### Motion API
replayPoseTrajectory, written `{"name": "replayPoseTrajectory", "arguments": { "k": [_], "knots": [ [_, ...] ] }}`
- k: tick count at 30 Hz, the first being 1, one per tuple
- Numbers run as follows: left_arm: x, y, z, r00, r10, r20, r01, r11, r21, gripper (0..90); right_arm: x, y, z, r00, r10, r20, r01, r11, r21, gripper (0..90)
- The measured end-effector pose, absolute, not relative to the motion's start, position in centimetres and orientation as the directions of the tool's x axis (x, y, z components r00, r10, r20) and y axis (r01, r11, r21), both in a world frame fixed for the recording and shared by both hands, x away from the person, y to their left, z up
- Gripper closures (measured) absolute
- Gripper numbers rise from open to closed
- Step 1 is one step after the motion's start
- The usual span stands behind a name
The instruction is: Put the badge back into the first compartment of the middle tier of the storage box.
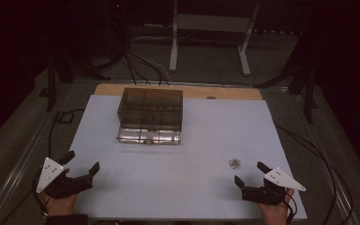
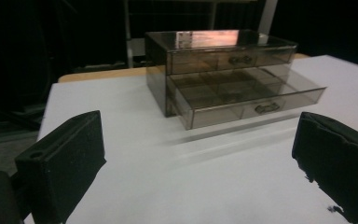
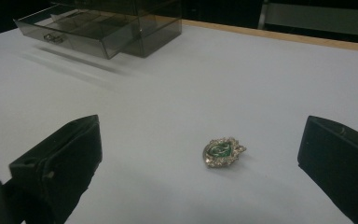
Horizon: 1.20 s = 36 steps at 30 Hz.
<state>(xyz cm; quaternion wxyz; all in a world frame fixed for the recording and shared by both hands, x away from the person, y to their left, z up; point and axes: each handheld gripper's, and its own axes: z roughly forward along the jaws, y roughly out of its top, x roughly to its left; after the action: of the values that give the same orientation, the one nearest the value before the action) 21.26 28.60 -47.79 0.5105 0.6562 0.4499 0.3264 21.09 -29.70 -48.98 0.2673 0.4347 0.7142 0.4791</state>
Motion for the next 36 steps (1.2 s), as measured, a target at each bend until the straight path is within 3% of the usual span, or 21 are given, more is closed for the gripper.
{"name": "replayPoseTrajectory", "arguments": {
  "k": [24,36],
  "knots": [
    [21.9,28.1,-48.7,0.351,0.936,0.042,0.29,-0.151,0.945,0.5,21.9,-29.6,-48.8,-0.418,0.908,-0.011,0.397,0.194,0.897,0.0],
    [22.1,28.1,-49.0,0.331,0.943,0.021,0.315,-0.132,0.94,0.5,23.4,-29.3,-48.0,-0.412,0.911,-0.002,0.446,0.204,0.872,0.0]
  ]
}}
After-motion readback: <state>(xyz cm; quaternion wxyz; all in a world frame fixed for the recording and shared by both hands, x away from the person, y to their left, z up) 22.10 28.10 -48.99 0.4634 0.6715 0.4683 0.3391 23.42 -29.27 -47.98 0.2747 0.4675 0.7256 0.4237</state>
